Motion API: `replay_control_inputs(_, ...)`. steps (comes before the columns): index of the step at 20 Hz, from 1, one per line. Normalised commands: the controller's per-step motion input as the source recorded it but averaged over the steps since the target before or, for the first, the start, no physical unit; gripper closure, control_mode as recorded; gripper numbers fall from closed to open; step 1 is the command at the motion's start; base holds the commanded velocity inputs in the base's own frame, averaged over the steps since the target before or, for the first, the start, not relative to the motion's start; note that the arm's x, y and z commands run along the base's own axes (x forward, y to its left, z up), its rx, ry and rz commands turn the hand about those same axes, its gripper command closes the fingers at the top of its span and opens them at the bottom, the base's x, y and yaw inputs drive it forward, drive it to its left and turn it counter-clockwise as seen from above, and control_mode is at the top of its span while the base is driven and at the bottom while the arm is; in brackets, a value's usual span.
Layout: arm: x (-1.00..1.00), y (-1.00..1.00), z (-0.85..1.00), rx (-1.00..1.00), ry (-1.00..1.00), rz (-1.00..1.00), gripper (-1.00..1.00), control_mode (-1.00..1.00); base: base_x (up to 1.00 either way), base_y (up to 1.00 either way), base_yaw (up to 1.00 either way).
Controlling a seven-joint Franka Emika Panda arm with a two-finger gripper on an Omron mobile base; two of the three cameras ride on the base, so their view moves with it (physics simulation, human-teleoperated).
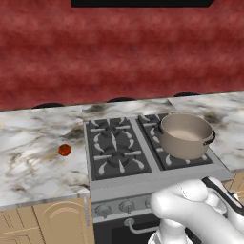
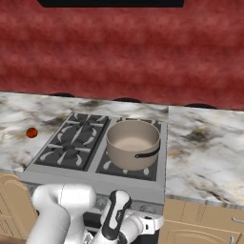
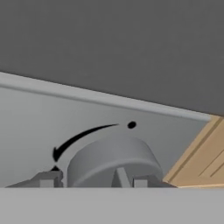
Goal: Turn on the burner for the pot on the stove. Wait thirty seconds for the pot to heat up. Then add the tomato to the pot.
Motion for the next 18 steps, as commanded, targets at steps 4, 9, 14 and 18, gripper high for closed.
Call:
replay_control_inputs(4, -0.15, -0.53, -0.53, -0.05, -0.50, 0.80, 1.00, -1.00, 0.00, 0.00, 0.00)
replay_control_inputs(9, -0.12, -0.46, -0.53, -0.06, -0.40, 0.86, 1.00, -1.00, 0.00, 0.00, 0.00)
replay_control_inputs(14, -0.17, -0.33, -0.57, -0.07, -0.25, 0.91, 1.00, -1.00, 0.00, 0.00, 0.00)
replay_control_inputs(18, -0.96, -0.56, -0.96, -0.09, -0.04, 0.59, 1.00, -1.00, 0.00, 0.00, 0.00)
